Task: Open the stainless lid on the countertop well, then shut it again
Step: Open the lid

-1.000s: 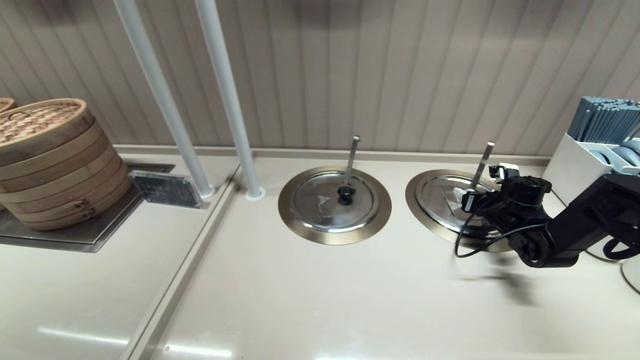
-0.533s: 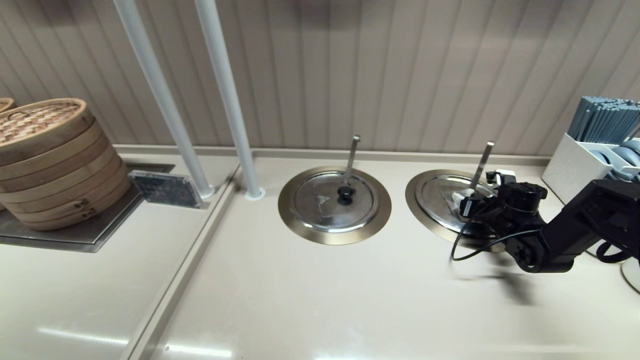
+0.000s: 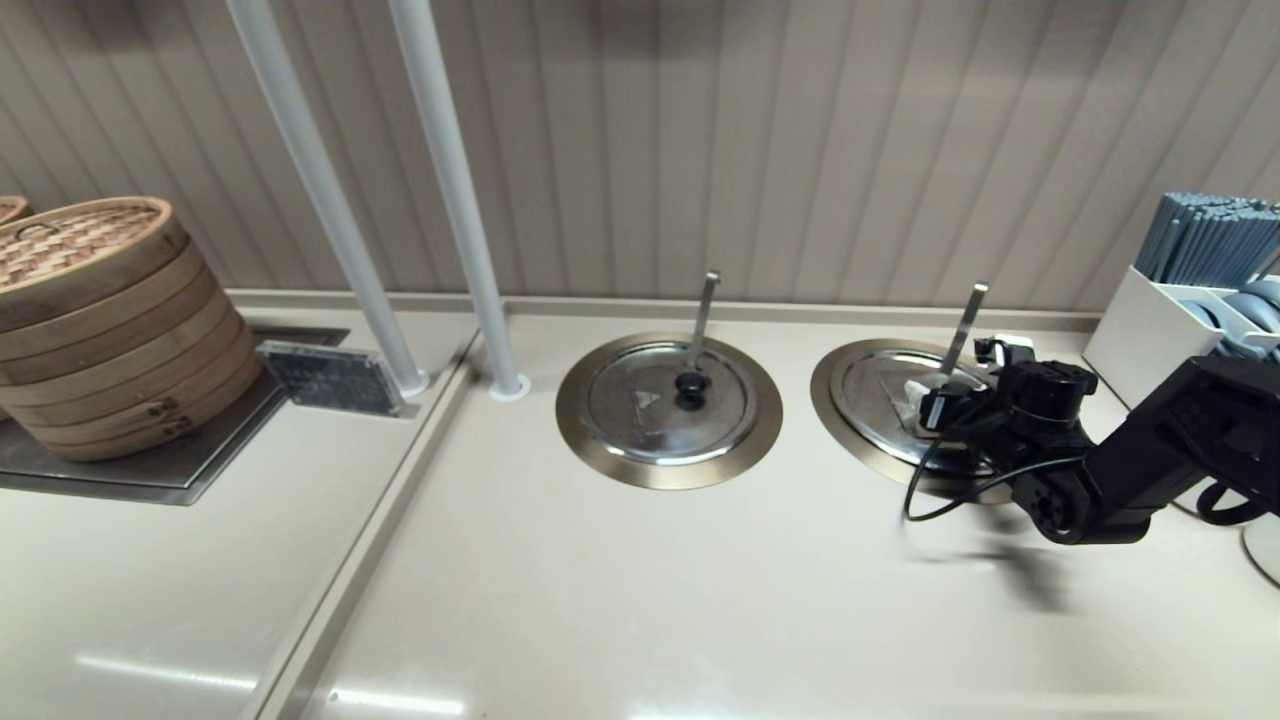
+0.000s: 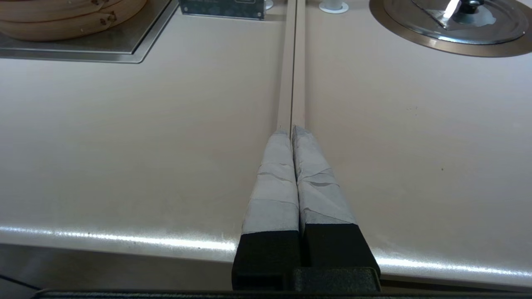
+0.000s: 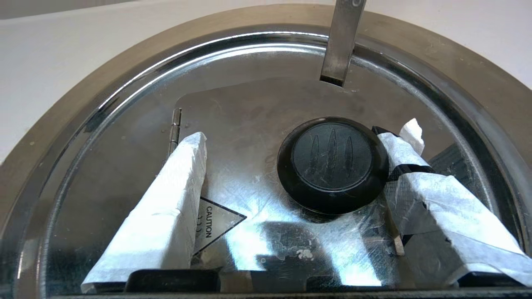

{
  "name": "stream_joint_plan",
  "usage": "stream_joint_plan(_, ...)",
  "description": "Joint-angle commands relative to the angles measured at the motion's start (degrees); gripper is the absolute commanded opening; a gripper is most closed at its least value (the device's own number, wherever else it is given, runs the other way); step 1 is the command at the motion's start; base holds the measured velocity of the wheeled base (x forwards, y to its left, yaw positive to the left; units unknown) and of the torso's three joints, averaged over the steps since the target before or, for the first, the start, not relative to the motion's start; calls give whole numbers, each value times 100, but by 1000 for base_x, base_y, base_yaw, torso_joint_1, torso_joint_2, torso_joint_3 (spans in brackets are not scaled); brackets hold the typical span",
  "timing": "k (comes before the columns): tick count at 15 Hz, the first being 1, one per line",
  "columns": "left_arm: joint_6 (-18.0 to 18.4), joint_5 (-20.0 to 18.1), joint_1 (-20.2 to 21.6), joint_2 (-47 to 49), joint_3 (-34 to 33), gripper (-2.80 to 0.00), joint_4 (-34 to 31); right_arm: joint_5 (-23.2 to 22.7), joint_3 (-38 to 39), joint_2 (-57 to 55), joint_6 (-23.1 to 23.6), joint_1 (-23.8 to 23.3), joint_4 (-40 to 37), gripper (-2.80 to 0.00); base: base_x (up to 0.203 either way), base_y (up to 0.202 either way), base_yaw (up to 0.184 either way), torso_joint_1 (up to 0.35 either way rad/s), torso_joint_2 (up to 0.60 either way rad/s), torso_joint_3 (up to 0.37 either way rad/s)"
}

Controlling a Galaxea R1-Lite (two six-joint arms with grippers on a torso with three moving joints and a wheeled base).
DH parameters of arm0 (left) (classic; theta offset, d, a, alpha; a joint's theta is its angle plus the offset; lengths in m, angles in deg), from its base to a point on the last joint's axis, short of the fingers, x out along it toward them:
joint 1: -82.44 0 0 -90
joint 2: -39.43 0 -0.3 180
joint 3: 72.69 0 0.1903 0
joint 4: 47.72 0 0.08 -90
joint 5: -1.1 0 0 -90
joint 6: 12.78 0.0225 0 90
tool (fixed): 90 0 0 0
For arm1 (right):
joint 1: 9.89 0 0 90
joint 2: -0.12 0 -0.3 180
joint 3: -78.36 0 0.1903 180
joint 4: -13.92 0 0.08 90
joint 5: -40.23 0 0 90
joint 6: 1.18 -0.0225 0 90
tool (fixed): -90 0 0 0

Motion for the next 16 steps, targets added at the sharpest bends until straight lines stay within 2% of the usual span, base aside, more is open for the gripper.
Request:
stream_joint_plan(1, -2, 2, 1, 0, 1, -280, -4, 0, 34, 134, -3, 20, 34, 0, 0, 0, 0, 0, 0, 0)
stream_joint_plan(10, -7, 2, 1, 0, -7, -280, -2, 25, 167, 432, -15, 292, 34, 0, 0, 0, 0, 0, 0, 0)
stream_joint_plan(16, -2, 2, 1, 0, -4, -280, 1, 297, 211, 579, -15, 659, 42, 0, 0, 0, 0, 0, 0, 0)
